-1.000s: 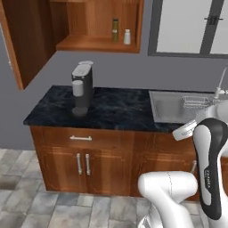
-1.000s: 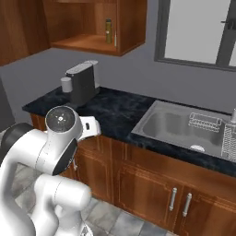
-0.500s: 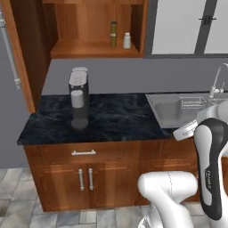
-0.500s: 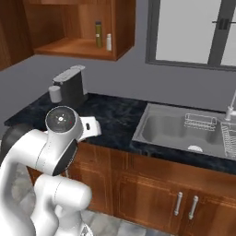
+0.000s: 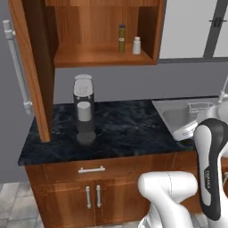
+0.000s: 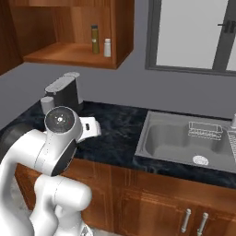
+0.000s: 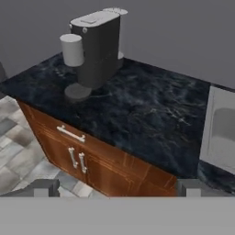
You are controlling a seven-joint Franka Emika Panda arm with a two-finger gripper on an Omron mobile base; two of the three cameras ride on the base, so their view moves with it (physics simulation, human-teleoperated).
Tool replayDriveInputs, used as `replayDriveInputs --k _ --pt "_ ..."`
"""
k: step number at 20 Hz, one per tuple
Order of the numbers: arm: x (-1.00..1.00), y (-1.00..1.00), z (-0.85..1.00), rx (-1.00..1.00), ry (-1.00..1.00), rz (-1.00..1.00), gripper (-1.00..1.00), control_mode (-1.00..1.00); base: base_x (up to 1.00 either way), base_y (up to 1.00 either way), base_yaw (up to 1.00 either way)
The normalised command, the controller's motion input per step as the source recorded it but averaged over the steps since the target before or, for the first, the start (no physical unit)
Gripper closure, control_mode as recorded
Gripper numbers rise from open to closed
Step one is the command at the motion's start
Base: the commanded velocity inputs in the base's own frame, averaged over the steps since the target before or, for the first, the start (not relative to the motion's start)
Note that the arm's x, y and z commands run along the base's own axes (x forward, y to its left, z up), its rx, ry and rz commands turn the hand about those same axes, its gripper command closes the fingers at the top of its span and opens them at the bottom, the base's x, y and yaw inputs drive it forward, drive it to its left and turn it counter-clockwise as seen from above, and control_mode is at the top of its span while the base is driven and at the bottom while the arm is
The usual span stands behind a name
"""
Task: Collect the turmeric, ketchup, and shaker from the cabinet and place them next to the stove.
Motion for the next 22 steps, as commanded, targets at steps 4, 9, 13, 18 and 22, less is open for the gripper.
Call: replayDriveInputs --k 4,9,13,18,22 --pt "0.00 0.00 0.00 0.00 0.00 0.00 -1.00 1.00 0.64 0.24 -0.06" --pt "0.00 0.00 0.00 0.00 0.00 0.00 -1.00 1.00 0.59 0.21 -0.07" --pt "0.00 0.00 0.00 0.00 0.00 0.00 -1.00 1.00 0.38 0.40 -0.12" --pt "0.00 0.00 0.00 0.00 0.00 0.00 -1.00 1.00 0.38 0.48 -0.12" --pt "0.00 0.00 0.00 0.00 0.00 0.00 -1.00 1.00 0.49 0.39 -0.11"
